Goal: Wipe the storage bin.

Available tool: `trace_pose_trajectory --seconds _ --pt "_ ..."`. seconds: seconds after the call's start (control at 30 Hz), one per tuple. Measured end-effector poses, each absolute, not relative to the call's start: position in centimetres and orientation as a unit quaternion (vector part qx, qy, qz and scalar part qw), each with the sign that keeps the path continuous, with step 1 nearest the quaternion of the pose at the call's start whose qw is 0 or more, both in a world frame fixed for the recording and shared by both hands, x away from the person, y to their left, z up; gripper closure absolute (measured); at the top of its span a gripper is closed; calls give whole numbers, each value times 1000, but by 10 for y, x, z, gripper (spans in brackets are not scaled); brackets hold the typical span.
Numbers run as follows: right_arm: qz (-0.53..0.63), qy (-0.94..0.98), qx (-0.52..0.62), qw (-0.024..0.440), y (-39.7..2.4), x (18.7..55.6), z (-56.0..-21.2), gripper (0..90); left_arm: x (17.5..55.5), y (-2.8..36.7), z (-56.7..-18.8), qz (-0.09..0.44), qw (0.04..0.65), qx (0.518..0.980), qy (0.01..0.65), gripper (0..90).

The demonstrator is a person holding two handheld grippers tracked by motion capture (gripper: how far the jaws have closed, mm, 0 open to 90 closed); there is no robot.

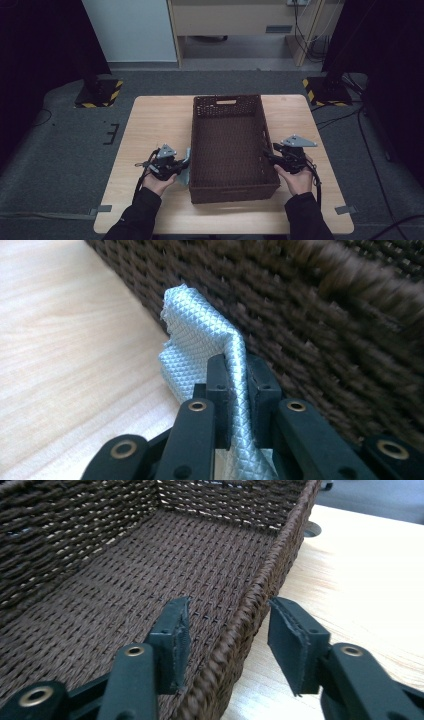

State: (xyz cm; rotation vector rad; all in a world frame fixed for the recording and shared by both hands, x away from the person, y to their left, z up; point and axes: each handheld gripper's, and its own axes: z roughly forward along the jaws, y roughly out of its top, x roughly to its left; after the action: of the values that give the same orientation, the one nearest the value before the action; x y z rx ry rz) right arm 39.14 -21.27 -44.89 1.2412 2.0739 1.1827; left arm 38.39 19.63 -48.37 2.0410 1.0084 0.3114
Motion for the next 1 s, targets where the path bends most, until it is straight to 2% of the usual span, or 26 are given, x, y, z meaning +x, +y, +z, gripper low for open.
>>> trace_pose_trajectory --seconds 0.33,0.53,0.7,0.77,1.0 --pt "437 757 444 198 -223 386 -450 452 368 204 -444 150 470 782 382 819" --pt "429 768 436 191 -219 385 -453 457 361 202 -450 151 460 788 381 819" --pt "422 774 435 182 -216 385 -455 541 353 200 -471 133 429 803 391 819" --pt "424 772 441 177 -213 387 -457 607 350 200 -476 129 425 805 393 819" --pt "410 761 465 192 -209 387 -455 707 351 191 -494 118 389 825 392 819"
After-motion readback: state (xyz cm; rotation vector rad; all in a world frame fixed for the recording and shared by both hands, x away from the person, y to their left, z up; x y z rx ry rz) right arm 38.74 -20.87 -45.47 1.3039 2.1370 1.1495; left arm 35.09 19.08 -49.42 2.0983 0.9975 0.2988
